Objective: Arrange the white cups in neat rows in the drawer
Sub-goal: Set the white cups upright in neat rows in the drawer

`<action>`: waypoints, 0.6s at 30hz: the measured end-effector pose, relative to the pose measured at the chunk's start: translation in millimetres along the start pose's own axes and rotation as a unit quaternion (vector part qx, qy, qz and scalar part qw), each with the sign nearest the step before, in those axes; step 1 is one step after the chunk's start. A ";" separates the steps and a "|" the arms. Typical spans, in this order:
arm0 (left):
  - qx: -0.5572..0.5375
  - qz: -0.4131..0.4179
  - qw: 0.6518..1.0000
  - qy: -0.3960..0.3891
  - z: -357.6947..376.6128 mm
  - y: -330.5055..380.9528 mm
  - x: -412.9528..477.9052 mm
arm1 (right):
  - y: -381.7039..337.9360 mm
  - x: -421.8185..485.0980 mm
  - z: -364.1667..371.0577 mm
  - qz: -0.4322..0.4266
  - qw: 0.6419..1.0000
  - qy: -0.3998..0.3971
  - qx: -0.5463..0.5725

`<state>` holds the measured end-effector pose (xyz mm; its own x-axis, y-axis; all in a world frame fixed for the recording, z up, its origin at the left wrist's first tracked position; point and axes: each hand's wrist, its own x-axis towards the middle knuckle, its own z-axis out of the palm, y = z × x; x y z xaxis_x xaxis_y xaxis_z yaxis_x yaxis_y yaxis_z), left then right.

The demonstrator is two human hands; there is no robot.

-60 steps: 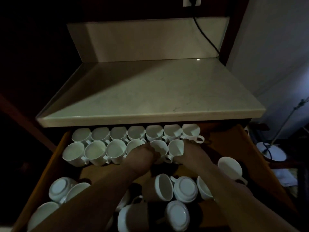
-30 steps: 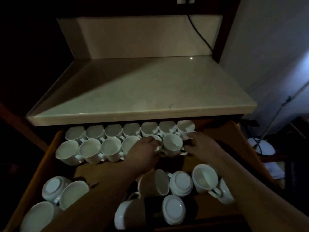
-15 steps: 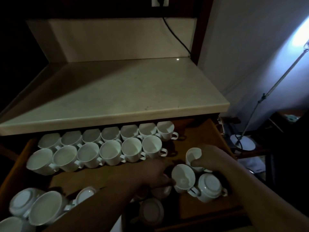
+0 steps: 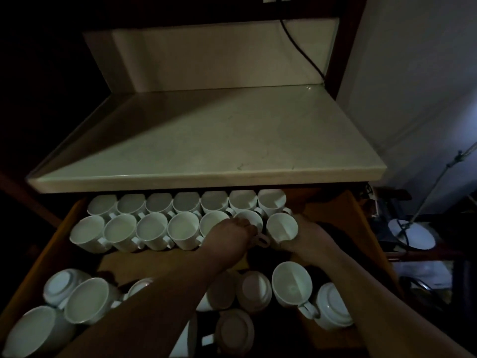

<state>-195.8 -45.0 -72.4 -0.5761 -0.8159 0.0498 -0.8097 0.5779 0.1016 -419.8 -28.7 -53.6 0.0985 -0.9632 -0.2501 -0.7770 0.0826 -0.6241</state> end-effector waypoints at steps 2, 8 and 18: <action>0.005 -0.001 1.000 -0.017 -1.3 -0.9 0.5 | 0.1 0.7 2.5 -0.007 1.000 0.003 0.008; 0.026 -0.018 0.999 -0.016 -2.5 2.9 0.1 | 10.8 19.0 18.4 -0.024 0.999 0.027 0.032; -0.023 -0.057 0.998 0.033 -5.0 6.8 -2.5 | -5.4 4.0 2.8 0.000 0.999 0.032 0.008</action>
<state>-199.3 -39.1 -66.9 -0.4713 -0.8762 0.1001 -0.8624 0.4817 0.1558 -413.4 -32.3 -53.2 0.0591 -0.9775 -0.2023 -0.7668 0.0853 -0.6362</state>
